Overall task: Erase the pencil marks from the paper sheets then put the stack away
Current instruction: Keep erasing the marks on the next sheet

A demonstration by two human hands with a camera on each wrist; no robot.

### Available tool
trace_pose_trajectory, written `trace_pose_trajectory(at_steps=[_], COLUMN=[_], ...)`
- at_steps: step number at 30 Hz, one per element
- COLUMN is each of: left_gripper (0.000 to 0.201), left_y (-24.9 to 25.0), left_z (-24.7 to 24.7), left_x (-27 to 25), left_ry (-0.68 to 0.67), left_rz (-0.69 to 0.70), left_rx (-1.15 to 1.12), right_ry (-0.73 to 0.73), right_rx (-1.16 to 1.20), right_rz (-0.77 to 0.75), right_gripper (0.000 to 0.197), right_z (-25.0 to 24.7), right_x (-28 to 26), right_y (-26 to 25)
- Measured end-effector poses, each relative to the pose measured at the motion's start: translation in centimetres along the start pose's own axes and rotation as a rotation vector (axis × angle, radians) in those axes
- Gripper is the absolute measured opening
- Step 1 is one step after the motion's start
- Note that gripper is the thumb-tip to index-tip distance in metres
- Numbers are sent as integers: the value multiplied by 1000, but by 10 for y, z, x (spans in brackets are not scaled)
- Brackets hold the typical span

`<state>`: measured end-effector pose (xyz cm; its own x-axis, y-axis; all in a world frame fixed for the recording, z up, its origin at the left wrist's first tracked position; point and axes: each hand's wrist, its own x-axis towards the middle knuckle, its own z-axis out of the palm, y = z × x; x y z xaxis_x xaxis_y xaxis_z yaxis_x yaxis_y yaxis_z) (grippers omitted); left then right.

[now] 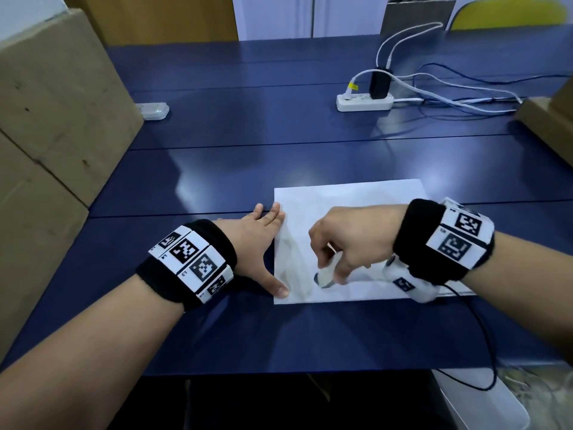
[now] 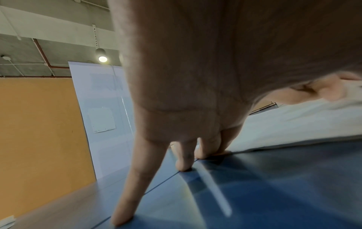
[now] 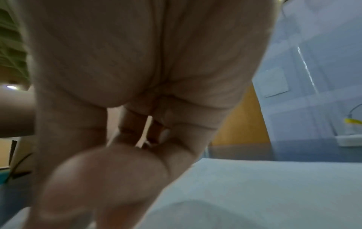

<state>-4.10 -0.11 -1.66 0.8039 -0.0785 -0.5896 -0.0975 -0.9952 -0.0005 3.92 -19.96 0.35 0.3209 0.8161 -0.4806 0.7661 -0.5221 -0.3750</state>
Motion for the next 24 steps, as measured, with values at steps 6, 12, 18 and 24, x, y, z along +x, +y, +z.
trace_pose_trajectory(at_steps=[6,12,18,24], left_gripper=[147,148,151,145], left_y=[5,4,2,-2], left_z=[-2,-1,-1,1], left_x=[-3,-2,0,0], left_ry=[25,30,72,132], left_rz=[4,-1,0,33], left_rx=[28,14,26,23], right_ry=[329,-58,295,-36], right_rx=[-69,29,-34,11], right_rz=[143,-6,139,62], right_gripper=[18,27,20,26], right_z=[-21,4,-22,-8], right_x=[18,4,16,4], right_y=[27,5,21,5])
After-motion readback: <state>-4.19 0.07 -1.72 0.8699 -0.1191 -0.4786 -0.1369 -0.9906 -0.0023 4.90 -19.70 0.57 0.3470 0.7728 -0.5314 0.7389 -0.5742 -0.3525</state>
